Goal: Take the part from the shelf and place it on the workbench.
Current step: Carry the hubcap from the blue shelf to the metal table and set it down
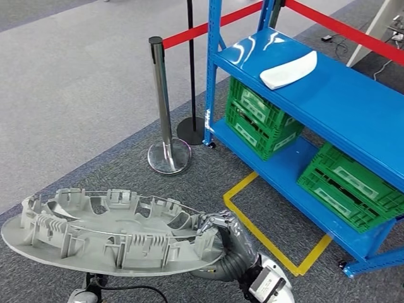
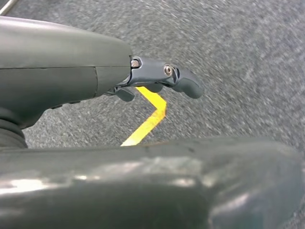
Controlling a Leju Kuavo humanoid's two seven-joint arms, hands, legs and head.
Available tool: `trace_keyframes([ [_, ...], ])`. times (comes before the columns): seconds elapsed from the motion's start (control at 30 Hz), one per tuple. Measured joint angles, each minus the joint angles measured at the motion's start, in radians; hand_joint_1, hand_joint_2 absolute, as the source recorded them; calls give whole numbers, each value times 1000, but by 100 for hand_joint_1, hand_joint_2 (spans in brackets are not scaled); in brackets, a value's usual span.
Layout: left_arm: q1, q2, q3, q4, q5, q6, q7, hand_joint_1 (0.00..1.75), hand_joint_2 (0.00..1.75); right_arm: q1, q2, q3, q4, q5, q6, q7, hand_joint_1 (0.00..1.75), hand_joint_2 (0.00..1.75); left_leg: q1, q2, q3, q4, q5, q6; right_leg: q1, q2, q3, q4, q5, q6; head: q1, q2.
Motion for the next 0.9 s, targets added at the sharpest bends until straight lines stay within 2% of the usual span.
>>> trace_keyframes([
  [0.03,1,0,1,0,2,0,-3,0,0,-1,0,1,1,0,2,0,175,175,0,-12,1,0,0,-1,-2,12,30,-68,40,-2,0,0],
  [0.07,1,0,1,0,4,1,-5,0,0,-2,0,2,2,-1,3,1,175,175,0,-23,0,1,1,-3,-5,36,62,-136,71,-5,0,0],
  [0.1,0,0,1,0,5,2,-6,0,0,-2,0,3,3,-1,4,1,175,175,0,-33,-3,2,3,-6,-8,57,87,-190,89,-6,0,0],
  [0.13,1,0,2,0,6,3,-7,0,0,-3,0,4,4,-2,5,1,175,175,1,-41,-7,3,6,-11,-10,73,100,-218,95,-7,0,0],
  [0.17,2,0,2,0,7,3,-7,0,0,-5,0,6,7,-2,5,1,175,175,3,-49,-13,4,9,-18,-9,80,104,-226,93,-8,-1,0],
  [0.2,3,0,2,0,8,4,-8,0,0,-7,0,7,10,-2,5,1,175,175,6,-58,-17,3,13,-24,-8,72,104,-229,95,-11,-1,0],
  [0.23,5,1,2,0,9,4,-8,0,0,-10,1,8,13,-2,5,2,175,175,7,-56,-20,5,13,-30,-7,63,104,-231,98,-16,-1,0],
  [0.3,6,1,2,0,11,6,-8,0,0,-19,1,11,20,-8,8,1,175,175,5,-19,-40,44,-14,-41,-10,41,108,-237,102,-27,-7,0],
  [0.37,4,1,3,0,13,7,-9,0,0,-27,2,15,28,-17,12,-1,175,175,4,27,-91,156,-74,-51,-9,16,109,-240,103,-34,-13,0],
  [0.4,3,0,3,0,15,7,-9,0,0,-30,2,16,33,-20,14,-1,175,175,5,36,-121,220,-101,-54,-9,2,109,-240,102,-36,-13,0],
  [0.43,2,1,3,0,16,7,-9,0,0,-33,2,18,39,-21,15,-2,175,175,7,39,-139,264,-113,-56,-9,-10,109,-240,102,-36,-13,0],
  [0.47,3,2,3,0,18,7,-9,0,0,-37,2,20,45,-20,16,-2,175,175,8,41,-143,274,-107,-57,-9,-22,109,-240,102,-36,-13,0],
  [0.5,3,3,4,0,19,6,-9,0,0,-42,2,23,50,-20,17,-2,175,175,8,44,-126,246,-85,-58,-9,-32,110,-240,101,-36,-13,0],
  [0.53,2,5,6,0,20,6,-9,0,0,-47,3,26,55,-21,18,-2,175,175,9,52,-94,188,-53,-58,-10,-42,111,-239,101,-34,-13,0],
  [0.57,0,5,8,0,20,6,-9,0,0,-53,4,28,59,-21,19,-2,175,175,7,71,-56,118,-27,-60,-8,-50,111,-239,99,-31,-14,0],
  [0.63,-6,5,11,0,24,3,-9,0,0,-64,5,32,68,-25,20,-2,175,175,4,97,-6,22,-1,-51,0,-65,112,-237,95,-22,-14,0],
  [0.67,-8,5,13,0,25,2,-9,0,0,-69,6,33,72,-29,20,-1,175,175,2,100,0,5,-1,-45,3,-73,113,-237,93,-17,-14,0],
  [0.73,-8,5,15,0,27,1,-8,0,0,-79,7,38,83,-36,21,-1,175,175,1,82,-3,2,1,-29,3,-86,114,-240,91,-9,-13,0],
  [0.77,-8,5,17,0,28,1,-7,0,0,-84,8,40,88,-37,21,-1,175,175,2,74,-3,1,2,-22,2,-79,110,-231,82,-4,-12,0],
  [0.8,-10,6,19,0,29,1,-7,0,0,-89,9,42,93,-38,21,-1,175,175,4,65,-3,-1,4,-15,-1,-65,99,-205,64,0,-11,0],
  [0.83,-12,7,21,0,29,1,-6,0,0,-92,10,44,97,-38,21,-1,175,175,6,57,-3,-1,5,-9,-2,-45,77,-156,36,3,-9,0],
  [0.9,-15,8,22,0,30,0,-4,0,0,-94,13,47,105,-38,21,-1,175,175,5,38,-3,-1,5,-3,-3,-14,13,-19,-25,4,-7,0],
])
